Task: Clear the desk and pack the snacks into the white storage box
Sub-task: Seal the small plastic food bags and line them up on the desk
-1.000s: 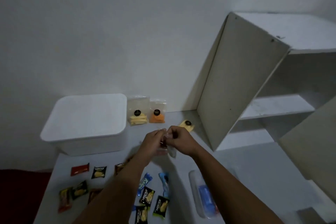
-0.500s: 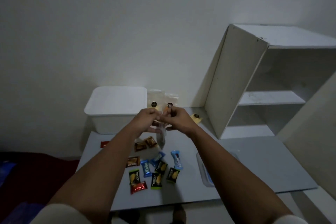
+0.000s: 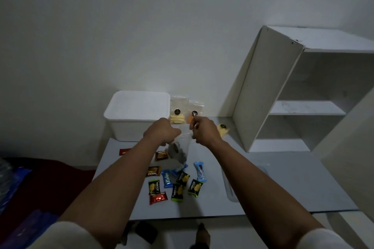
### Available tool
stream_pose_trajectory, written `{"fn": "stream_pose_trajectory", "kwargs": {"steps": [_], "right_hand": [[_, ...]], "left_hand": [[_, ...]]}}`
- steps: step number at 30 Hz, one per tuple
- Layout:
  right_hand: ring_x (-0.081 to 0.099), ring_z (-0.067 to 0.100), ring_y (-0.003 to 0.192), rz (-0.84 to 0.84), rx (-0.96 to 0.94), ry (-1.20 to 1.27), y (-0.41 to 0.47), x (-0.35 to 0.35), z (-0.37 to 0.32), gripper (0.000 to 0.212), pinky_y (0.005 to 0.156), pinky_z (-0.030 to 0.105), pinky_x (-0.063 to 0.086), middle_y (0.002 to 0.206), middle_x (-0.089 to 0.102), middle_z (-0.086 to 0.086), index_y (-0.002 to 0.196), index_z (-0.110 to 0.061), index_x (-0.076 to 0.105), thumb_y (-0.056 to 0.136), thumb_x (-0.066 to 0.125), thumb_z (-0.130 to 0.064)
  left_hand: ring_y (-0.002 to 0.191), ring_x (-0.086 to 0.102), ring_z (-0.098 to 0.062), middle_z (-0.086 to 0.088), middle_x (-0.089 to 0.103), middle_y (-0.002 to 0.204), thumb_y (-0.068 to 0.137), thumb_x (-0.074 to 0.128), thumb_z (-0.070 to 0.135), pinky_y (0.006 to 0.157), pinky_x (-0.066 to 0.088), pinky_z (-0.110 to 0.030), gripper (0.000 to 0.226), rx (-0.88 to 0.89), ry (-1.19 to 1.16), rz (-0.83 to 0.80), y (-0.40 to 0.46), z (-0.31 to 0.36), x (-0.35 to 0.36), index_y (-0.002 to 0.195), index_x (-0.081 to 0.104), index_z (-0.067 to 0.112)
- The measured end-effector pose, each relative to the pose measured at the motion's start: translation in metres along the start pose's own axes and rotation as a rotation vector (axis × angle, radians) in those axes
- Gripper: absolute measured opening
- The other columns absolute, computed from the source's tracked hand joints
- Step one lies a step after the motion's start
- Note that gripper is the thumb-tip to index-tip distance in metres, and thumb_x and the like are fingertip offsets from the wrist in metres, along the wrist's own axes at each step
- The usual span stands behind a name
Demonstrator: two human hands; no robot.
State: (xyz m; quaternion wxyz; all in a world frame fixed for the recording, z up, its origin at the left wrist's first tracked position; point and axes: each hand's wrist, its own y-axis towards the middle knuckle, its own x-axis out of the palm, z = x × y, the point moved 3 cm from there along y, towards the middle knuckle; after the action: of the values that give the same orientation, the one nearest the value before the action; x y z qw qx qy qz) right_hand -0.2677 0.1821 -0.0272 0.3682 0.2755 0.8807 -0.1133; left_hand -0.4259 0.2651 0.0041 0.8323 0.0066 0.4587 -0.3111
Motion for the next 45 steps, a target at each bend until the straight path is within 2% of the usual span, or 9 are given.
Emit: {"fn": "stream_pose_trajectory", "kwargs": {"steps": [7, 10, 13, 20, 25, 31, 34, 38, 45], "right_hand": [[0.074, 0.029, 0.096, -0.214, -0.055, 0.049, 0.010, -0.015, -0.021, 0.029, 0.077, 0.044, 0.065, 0.106, 0.077, 0.012, 0.099, -0.014, 0.081, 0.093, 0.060, 0.004], [0.076, 0.027, 0.097, -0.273, -0.055, 0.157, 0.009, -0.025, -0.026, 0.031, 0.082, 0.048, 0.065, 0.104, 0.078, 0.013, 0.091, -0.017, 0.080, 0.094, 0.057, 0.003], [0.076, 0.024, 0.096, -0.314, -0.051, 0.258, 0.005, -0.035, -0.031, 0.029, 0.083, 0.047, 0.064, 0.102, 0.079, 0.012, 0.094, -0.012, 0.082, 0.095, 0.056, 0.001], [0.078, 0.032, 0.093, -0.291, -0.025, 0.472, 0.001, -0.055, -0.031, 0.019, 0.090, 0.055, 0.061, 0.095, 0.074, 0.018, 0.098, 0.001, 0.070, 0.101, 0.057, -0.011], [0.078, 0.031, 0.091, -0.288, -0.062, 0.490, -0.001, -0.061, -0.033, 0.027, 0.086, 0.050, 0.062, 0.107, 0.074, 0.023, 0.109, 0.000, 0.068, 0.095, 0.072, -0.023], [0.076, 0.026, 0.097, -0.332, -0.079, 0.488, 0.003, -0.063, -0.034, 0.024, 0.096, 0.051, 0.059, 0.106, 0.075, 0.024, 0.106, 0.003, 0.072, 0.092, 0.075, -0.017], [0.076, 0.026, 0.097, -0.321, -0.065, 0.496, 0.004, -0.066, -0.034, 0.027, 0.097, 0.051, 0.059, 0.107, 0.075, 0.024, 0.107, 0.004, 0.071, 0.092, 0.075, -0.017], [0.076, 0.032, 0.101, -0.289, -0.035, 0.470, 0.003, -0.067, -0.029, 0.029, 0.096, 0.052, 0.057, 0.103, 0.077, 0.022, 0.103, -0.002, 0.074, 0.088, 0.080, -0.025], [0.073, 0.016, 0.090, -0.308, -0.069, 0.529, -0.003, -0.066, -0.029, 0.015, 0.094, 0.043, 0.058, 0.095, 0.074, 0.013, 0.098, -0.006, 0.073, 0.094, 0.073, -0.020]], "left_hand": [[0.061, 0.063, -0.025, -0.009, 0.068, 0.067, 0.088, 0.062, 0.038, 0.075, 0.060, -0.046, 0.036, 0.114, -0.213, 0.081, 0.004, 0.007, -0.008, 0.068, 0.065, 0.009], [0.081, 0.061, -0.014, 0.005, 0.063, 0.087, 0.094, 0.060, 0.036, 0.069, 0.049, -0.032, 0.016, 0.212, -0.353, 0.255, 0.001, 0.006, -0.020, 0.098, 0.062, 0.020], [0.099, 0.064, -0.012, 0.007, 0.067, 0.105, 0.099, 0.056, 0.021, 0.079, 0.048, -0.027, 0.019, 0.269, -0.529, 0.112, 0.003, 0.007, -0.018, 0.115, 0.066, 0.020], [0.080, 0.070, -0.014, -0.008, 0.079, 0.091, 0.100, 0.061, 0.018, 0.084, 0.056, -0.036, 0.019, 0.314, -0.665, 0.096, 0.005, 0.009, -0.014, 0.101, 0.068, 0.001], [0.070, 0.068, -0.008, -0.008, 0.077, 0.087, 0.100, 0.061, 0.017, 0.065, 0.054, -0.017, 0.019, 0.288, -0.758, 0.151, 0.003, 0.013, -0.011, 0.099, 0.068, -0.001], [0.084, 0.071, -0.020, -0.006, 0.079, 0.088, 0.100, 0.060, 0.021, 0.087, 0.056, -0.037, 0.021, 0.294, -0.789, 0.101, 0.006, 0.010, -0.011, 0.097, 0.073, 0.004], [0.097, 0.072, -0.024, -0.004, 0.079, 0.093, 0.103, 0.056, 0.020, 0.095, 0.055, -0.035, 0.024, 0.347, -0.719, 0.087, 0.006, 0.012, -0.012, 0.098, 0.073, 0.004], [0.090, 0.071, -0.019, -0.006, 0.078, 0.091, 0.103, 0.056, 0.019, 0.091, 0.055, -0.033, 0.024, 0.366, -0.709, 0.170, 0.005, 0.018, -0.011, 0.095, 0.070, 0.001], [0.077, 0.069, -0.012, -0.006, 0.079, 0.087, 0.098, 0.063, 0.021, 0.081, 0.057, -0.027, 0.027, 0.338, -0.796, 0.131, 0.001, 0.020, -0.007, 0.094, 0.070, -0.005]]}}
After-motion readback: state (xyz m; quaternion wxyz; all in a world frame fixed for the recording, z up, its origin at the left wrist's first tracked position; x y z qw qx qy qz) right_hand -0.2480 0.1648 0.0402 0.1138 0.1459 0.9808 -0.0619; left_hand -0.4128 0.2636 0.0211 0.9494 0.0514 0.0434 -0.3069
